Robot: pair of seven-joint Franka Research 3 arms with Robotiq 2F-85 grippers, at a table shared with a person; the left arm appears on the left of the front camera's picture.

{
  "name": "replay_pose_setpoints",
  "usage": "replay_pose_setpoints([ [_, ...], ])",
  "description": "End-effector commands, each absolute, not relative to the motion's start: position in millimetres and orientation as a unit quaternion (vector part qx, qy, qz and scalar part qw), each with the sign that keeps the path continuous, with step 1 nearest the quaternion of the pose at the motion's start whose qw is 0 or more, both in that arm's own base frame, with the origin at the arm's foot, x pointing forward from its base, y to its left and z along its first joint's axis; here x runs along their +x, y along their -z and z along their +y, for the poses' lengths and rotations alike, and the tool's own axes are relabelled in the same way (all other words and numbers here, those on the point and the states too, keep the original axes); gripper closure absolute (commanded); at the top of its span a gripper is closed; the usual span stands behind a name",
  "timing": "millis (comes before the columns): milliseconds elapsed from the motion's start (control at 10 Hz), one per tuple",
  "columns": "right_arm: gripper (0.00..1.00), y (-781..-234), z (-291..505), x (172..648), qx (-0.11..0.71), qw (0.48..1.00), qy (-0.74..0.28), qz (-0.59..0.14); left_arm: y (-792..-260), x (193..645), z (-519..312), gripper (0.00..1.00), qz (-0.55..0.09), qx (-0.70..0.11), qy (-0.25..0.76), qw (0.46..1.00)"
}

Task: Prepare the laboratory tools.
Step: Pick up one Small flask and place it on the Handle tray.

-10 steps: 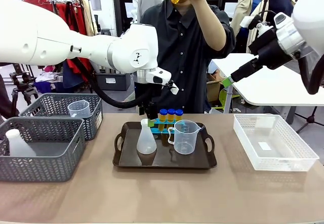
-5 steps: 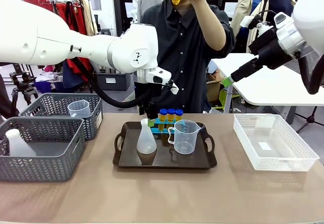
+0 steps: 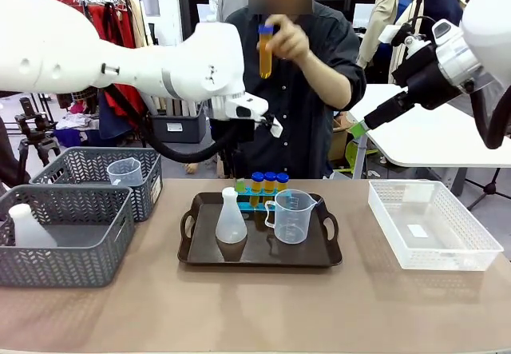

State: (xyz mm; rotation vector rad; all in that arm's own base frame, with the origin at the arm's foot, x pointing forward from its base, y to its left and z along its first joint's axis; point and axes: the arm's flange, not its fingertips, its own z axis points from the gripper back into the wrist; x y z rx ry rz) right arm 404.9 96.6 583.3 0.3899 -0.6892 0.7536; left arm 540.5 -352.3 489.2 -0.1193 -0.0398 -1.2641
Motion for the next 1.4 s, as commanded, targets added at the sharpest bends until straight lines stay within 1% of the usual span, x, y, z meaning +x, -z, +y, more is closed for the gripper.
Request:
replay_pose_setpoints([
  [0,0.00,-584.1,96.1,405.2,0.193,0.852,-0.358,-0.329,-519.1,525.1,-316.0,0.00,-0.045,-0.087,0.608,0.788],
  [300,0.00,-584.1,96.1,405.2,0.193,0.852,-0.358,-0.329,-565.0,508.2,-279.8,0.00,-0.122,-0.113,0.654,0.738],
  [500,0.00,-584.1,96.1,405.2,0.193,0.852,-0.358,-0.329,-590.7,503.2,-250.3,0.00,-0.164,-0.116,0.648,0.734],
  [700,0.00,-584.1,96.1,405.2,0.193,0.852,-0.358,-0.329,-602.2,497.6,-218.5,0.00,-0.196,-0.129,0.648,0.724],
  [800,0.00,-584.1,96.1,405.2,0.193,0.852,-0.358,-0.329,-604.7,498.3,-202.7,0.00,-0.217,-0.116,0.635,0.733],
  [1000,0.00,-584.1,96.1,405.2,0.193,0.852,-0.358,-0.329,-618.6,483.9,-183.0,0.00,-0.247,-0.108,0.639,0.720],
  [1200,0.00,-584.1,96.1,405.2,0.193,0.852,-0.358,-0.329,-617.6,474.2,-176.0,0.00,-0.264,-0.127,0.618,0.730],
  [1300,0.00,-584.1,96.1,405.2,0.193,0.852,-0.358,-0.329,-616.4,469.2,-171.3,0.00,-0.282,-0.135,0.617,0.722],
])
